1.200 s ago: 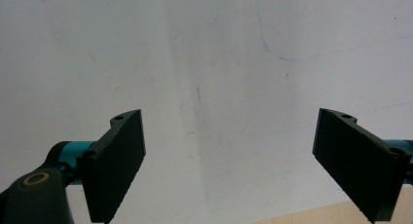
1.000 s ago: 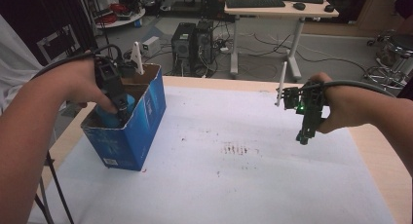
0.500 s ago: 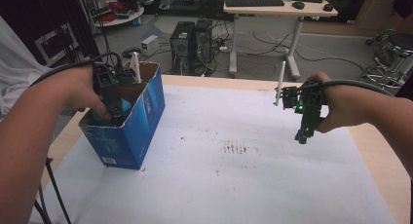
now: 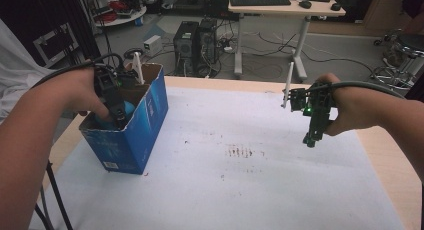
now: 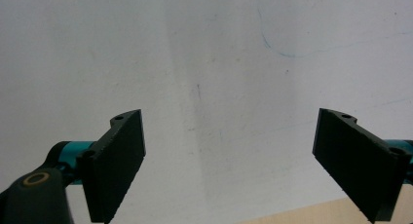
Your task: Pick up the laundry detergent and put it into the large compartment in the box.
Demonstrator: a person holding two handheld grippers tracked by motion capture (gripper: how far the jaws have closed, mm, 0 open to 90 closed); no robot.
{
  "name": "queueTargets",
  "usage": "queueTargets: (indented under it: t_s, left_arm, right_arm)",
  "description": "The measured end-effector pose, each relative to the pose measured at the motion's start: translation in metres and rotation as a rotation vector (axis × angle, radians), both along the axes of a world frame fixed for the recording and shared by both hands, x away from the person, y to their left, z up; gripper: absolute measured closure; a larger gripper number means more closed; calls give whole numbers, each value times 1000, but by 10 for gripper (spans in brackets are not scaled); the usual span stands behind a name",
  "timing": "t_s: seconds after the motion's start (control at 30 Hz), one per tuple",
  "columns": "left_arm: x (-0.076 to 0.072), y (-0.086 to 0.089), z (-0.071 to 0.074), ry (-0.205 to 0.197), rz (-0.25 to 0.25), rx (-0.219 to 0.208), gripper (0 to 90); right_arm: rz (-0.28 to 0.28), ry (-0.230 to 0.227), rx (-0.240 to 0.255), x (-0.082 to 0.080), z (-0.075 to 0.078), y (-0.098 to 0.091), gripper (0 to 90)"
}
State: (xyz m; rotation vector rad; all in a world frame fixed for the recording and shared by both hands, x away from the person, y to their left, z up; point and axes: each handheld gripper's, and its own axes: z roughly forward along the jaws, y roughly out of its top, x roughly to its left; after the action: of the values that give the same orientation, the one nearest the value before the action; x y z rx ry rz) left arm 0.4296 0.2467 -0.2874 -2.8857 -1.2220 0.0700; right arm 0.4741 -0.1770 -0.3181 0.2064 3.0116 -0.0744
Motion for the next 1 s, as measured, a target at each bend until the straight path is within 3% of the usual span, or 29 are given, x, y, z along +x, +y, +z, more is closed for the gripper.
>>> queueTargets:
  t_s: [0.57, 1.0]
  left_arm:
    - [-3, 3, 11, -25, 5, -19, 278]
    - [-7, 5, 30, -33, 0, -10, 213]
  right_arm:
    - [-4, 4, -2, 0, -1, 1, 111]
    - [-6, -1, 5, -1, -1, 0, 111]
